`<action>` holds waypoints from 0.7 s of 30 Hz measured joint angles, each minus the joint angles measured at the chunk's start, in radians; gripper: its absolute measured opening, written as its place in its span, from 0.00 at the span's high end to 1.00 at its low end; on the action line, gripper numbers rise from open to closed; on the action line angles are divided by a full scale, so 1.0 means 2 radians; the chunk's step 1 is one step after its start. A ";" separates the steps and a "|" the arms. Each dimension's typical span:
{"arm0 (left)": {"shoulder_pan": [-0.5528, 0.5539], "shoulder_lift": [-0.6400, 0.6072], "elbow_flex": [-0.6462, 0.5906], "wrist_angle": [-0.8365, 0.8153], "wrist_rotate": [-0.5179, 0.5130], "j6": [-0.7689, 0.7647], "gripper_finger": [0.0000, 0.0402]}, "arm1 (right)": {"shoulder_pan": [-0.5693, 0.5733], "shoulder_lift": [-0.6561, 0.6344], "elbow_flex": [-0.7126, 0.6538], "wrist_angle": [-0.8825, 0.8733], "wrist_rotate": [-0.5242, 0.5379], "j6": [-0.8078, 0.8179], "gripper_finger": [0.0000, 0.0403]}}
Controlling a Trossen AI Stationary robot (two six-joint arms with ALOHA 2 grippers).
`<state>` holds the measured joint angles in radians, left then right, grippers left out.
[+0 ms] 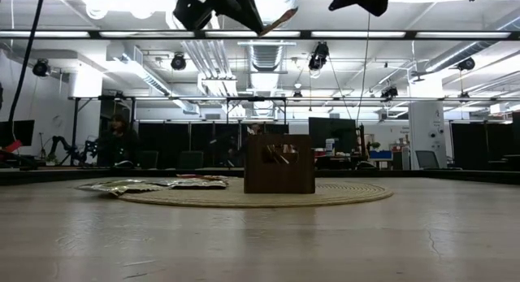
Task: Pick & Place Tea
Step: Put the middle orange tea bag into the bottom section of the wooden organizer
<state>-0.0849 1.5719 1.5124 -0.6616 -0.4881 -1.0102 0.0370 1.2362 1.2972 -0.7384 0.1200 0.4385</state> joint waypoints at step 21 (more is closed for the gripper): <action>0.000 0.000 -0.003 0.009 0.005 0.095 1.00 | -0.032 0.095 0.000 0.114 -0.063 0.122 0.51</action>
<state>-0.0845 1.5711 1.5059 -0.6436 -0.4783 -0.8201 -0.0280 1.4255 1.2972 -0.5108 -0.0063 0.6832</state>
